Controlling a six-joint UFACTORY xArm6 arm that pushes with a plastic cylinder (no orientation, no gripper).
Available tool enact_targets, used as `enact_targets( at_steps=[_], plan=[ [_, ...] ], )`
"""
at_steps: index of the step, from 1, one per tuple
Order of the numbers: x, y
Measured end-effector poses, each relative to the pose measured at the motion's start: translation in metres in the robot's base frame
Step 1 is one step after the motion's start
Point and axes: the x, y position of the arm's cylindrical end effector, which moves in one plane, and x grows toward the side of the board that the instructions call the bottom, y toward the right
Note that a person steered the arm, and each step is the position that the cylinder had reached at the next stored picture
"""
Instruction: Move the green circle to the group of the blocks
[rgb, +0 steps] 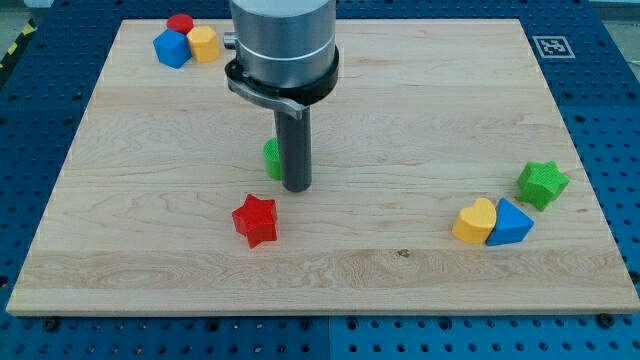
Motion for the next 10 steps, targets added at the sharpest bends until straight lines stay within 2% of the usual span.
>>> enact_targets(
  at_steps=[3, 5, 8, 10],
  plan=[
    [-0.051, -0.006],
    [-0.055, -0.026],
    [-0.058, -0.11],
    [-0.06, -0.127]
  ],
)
